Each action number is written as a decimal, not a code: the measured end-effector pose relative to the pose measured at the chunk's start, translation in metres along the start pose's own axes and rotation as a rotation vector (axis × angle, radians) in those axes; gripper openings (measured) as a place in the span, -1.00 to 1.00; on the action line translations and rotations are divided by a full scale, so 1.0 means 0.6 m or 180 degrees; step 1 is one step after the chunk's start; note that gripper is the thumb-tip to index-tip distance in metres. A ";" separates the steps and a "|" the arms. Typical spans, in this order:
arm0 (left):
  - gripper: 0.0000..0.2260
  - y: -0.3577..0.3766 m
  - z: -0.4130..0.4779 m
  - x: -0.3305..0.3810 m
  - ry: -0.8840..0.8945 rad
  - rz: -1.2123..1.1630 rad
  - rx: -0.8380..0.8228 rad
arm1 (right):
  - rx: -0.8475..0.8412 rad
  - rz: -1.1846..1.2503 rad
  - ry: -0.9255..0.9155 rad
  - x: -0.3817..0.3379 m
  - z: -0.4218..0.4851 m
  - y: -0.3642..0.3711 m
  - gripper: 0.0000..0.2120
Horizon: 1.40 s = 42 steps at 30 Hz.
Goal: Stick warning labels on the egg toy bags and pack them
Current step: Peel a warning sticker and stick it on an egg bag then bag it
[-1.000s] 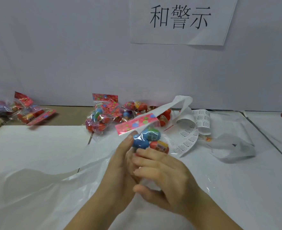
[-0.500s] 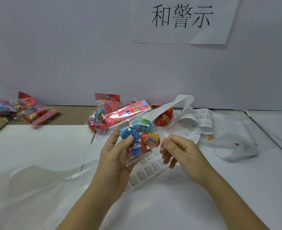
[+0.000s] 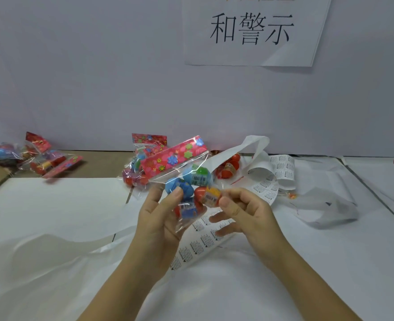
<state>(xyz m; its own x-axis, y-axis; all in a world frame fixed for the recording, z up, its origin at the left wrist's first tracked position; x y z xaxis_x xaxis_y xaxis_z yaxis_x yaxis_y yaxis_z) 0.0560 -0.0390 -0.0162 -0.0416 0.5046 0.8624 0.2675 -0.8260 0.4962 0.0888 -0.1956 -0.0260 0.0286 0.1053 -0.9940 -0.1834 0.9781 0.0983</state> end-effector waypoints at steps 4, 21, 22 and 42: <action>-0.53 -0.010 0.006 0.001 0.0014 -0.0011 0.0338 | 0.0207 0.0394 0.0040 0.003 0.004 -0.005 -0.76; -0.65 -0.018 0.002 0.010 -0.0004 -0.0677 0.0680 | 0.0138 0.0319 0.0342 0.008 -0.001 0.007 -0.79; -0.65 -0.018 0.003 0.009 -0.0014 -0.0677 0.0685 | 0.0140 0.0304 0.0331 0.006 -0.002 0.007 -0.80; -0.66 -0.004 -0.006 -0.011 -0.0365 -0.0256 -0.0013 | 0.0703 -0.1136 -0.2050 -0.049 -0.037 0.000 -0.56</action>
<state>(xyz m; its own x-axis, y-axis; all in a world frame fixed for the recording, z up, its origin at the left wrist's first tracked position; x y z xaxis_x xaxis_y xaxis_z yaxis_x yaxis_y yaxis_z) 0.0525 -0.0415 -0.0228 0.0477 0.5945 0.8027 0.2637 -0.7826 0.5639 0.0661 -0.2026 0.0023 0.6284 -0.2060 -0.7501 0.1429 0.9785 -0.1489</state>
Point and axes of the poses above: each hand's wrist, its own z-axis towards the middle knuckle, its own y-axis out of the palm, x = y × z, the point moved 5 cm from there along z, towards the middle knuckle, and after that the axes turned 8 degrees about x, right-handed, at the moved point
